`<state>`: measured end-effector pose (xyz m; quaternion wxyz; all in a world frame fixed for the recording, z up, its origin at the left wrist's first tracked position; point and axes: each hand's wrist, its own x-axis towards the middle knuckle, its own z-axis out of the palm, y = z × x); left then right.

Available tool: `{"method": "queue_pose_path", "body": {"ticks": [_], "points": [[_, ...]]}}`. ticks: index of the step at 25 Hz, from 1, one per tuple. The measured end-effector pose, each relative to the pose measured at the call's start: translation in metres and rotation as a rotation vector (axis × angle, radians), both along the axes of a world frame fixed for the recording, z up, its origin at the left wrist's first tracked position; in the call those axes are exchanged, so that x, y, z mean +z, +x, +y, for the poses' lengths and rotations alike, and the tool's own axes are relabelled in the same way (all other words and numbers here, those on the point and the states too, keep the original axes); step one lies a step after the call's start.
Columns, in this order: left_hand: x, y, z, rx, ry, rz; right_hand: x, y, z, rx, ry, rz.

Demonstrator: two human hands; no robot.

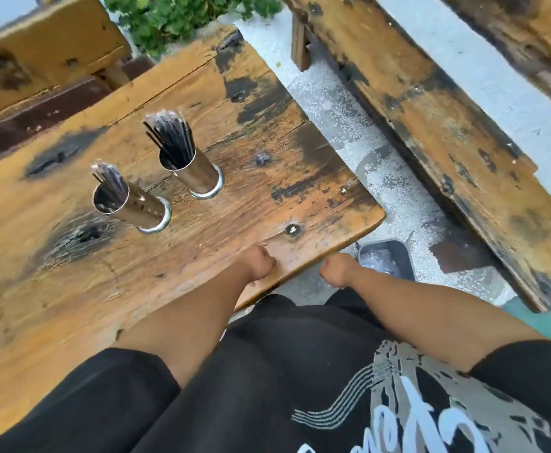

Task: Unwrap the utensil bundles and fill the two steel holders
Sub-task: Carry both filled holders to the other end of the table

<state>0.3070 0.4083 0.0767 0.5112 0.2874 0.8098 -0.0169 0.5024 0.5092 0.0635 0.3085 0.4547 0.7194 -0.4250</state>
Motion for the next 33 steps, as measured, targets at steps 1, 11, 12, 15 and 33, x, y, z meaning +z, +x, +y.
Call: {"method": "queue_pose_path", "body": {"ticks": [1,11,12,15,33], "points": [[0.0,-0.011,-0.012,0.056,0.006,-0.017,-0.003,-0.012,-0.002,0.009,0.017,0.01],[-0.008,-0.151,-0.129,0.356,0.094,-0.015,0.017,-0.189,-0.056,0.24,0.025,0.01],[-0.009,-0.16,-0.138,0.372,0.095,-0.019,0.017,-0.204,-0.062,0.254,0.04,0.011],[-0.013,-0.182,-0.157,0.425,0.104,-0.041,0.014,-0.24,-0.077,0.309,0.065,0.027],[-0.022,-0.271,-0.13,1.055,0.43,0.116,-0.003,-0.317,0.047,-0.144,0.264,0.136]]}}
